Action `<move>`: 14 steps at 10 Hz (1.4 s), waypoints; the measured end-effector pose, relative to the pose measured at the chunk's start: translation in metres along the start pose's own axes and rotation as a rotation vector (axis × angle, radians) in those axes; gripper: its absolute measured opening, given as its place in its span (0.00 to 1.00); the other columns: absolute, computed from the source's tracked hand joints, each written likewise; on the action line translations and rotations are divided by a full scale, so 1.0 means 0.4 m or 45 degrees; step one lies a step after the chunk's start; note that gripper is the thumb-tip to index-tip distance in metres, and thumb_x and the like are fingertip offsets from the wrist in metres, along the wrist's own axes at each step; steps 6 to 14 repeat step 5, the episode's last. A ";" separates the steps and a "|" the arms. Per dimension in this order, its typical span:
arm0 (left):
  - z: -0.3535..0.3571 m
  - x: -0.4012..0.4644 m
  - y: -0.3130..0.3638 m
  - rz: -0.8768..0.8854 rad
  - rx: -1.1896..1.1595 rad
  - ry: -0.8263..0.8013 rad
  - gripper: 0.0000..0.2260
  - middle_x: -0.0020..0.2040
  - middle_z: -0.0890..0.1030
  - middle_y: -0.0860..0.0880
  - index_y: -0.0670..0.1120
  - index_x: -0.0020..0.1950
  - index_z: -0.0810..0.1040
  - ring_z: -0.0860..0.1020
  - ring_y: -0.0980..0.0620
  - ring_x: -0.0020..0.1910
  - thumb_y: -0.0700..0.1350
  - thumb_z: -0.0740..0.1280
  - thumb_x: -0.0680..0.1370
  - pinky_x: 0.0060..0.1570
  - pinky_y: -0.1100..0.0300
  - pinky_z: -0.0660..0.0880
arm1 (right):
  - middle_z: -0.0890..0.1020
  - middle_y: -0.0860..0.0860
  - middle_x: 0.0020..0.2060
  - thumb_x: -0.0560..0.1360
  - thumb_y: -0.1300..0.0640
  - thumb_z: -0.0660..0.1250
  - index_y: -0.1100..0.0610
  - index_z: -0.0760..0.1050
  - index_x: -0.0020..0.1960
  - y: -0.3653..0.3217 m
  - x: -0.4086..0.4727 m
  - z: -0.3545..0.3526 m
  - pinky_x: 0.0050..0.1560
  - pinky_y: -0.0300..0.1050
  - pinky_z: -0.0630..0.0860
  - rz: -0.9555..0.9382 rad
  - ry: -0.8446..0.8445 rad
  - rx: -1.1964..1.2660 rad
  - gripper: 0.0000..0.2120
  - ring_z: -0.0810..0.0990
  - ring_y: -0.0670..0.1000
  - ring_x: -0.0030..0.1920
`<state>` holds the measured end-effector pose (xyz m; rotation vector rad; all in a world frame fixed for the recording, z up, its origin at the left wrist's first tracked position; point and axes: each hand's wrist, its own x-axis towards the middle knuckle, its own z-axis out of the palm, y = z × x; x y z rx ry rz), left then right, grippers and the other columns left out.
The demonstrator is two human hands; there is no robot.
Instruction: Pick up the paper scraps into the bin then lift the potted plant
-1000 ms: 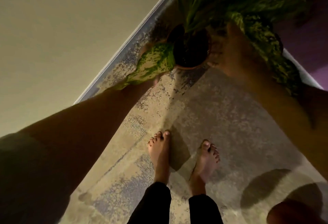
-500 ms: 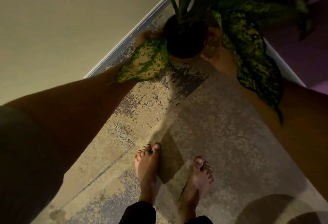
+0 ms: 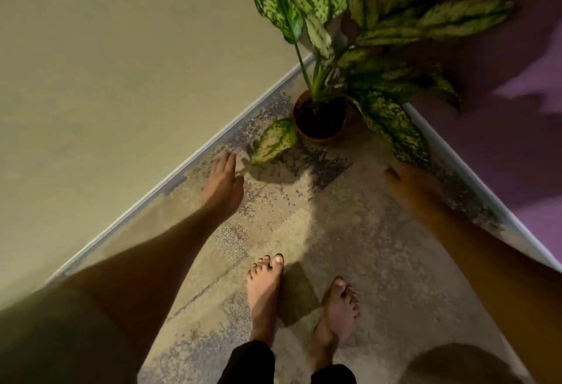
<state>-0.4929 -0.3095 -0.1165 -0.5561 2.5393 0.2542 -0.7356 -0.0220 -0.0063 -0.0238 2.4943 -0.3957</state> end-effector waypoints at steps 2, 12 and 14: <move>-0.539 -0.001 -0.006 0.023 -0.248 0.333 0.29 0.78 0.40 0.48 0.46 0.78 0.41 0.40 0.49 0.77 0.59 0.44 0.81 0.74 0.52 0.41 | 0.57 0.60 0.73 0.76 0.53 0.67 0.55 0.60 0.75 -0.005 -0.151 -0.118 0.62 0.65 0.71 -0.043 0.149 -0.262 0.30 0.63 0.67 0.69; -0.849 -0.158 0.013 0.116 -0.096 0.408 0.32 0.77 0.36 0.48 0.47 0.76 0.35 0.37 0.50 0.76 0.63 0.34 0.77 0.75 0.50 0.40 | 0.71 0.64 0.68 0.68 0.54 0.77 0.63 0.72 0.67 -0.156 -0.334 -0.302 0.46 0.62 0.79 -0.263 0.391 -0.322 0.31 0.77 0.68 0.57; -0.849 -0.158 0.013 0.116 -0.096 0.408 0.32 0.77 0.36 0.48 0.47 0.76 0.35 0.37 0.50 0.76 0.63 0.34 0.77 0.75 0.50 0.40 | 0.71 0.64 0.68 0.68 0.54 0.77 0.63 0.72 0.67 -0.156 -0.334 -0.302 0.46 0.62 0.79 -0.263 0.391 -0.322 0.31 0.77 0.68 0.57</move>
